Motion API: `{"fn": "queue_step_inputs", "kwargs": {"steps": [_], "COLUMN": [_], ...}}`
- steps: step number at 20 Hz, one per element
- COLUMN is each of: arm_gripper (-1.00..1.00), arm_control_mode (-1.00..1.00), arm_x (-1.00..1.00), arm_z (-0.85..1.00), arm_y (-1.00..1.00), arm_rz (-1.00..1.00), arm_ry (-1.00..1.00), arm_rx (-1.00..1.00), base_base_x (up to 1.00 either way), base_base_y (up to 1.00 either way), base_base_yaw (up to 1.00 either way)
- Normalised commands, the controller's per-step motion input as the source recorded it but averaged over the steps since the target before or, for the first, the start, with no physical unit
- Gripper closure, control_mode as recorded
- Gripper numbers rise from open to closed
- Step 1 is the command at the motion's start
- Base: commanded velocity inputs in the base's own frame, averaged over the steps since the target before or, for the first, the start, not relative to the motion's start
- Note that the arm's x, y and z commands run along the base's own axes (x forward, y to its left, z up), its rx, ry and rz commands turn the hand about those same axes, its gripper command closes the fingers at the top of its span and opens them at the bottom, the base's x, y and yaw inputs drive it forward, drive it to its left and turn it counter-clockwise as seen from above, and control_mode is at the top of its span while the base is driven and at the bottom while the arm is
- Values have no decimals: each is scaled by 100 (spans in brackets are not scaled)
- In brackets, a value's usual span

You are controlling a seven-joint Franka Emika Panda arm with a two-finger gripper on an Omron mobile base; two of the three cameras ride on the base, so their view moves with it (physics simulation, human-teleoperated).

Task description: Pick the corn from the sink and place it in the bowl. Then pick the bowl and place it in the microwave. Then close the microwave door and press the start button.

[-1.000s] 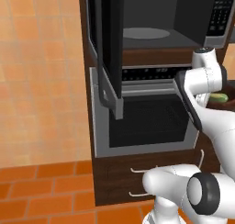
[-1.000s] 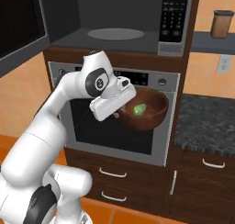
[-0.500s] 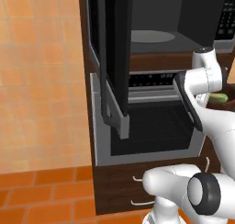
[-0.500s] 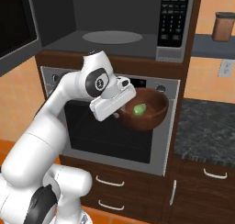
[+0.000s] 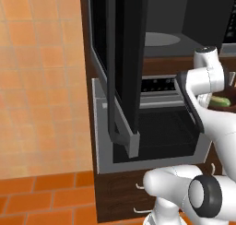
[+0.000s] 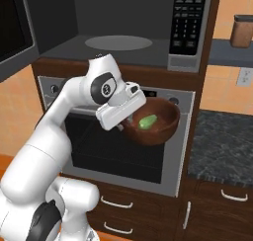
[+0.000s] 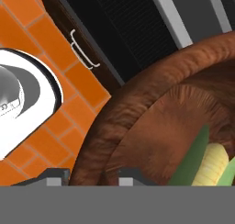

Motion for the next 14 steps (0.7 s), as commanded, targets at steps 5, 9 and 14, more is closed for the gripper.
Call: {"fn": "queue_step_inputs", "kwargs": {"steps": [5, 9, 14], "arm_gripper": [100, 100, 100], "arm_control_mode": [100, 100, -100], "arm_x": [0, 0, -16], "arm_z": [0, 0, 2], "arm_y": [0, 0, 1], "arm_rz": [0, 0, 0], "arm_ry": [0, 0, -1], "arm_rx": [0, 0, 0], "base_base_x": [0, 0, -8], "base_base_y": [0, 0, 4], "base_base_yaw": [-2, -1, 0]}}
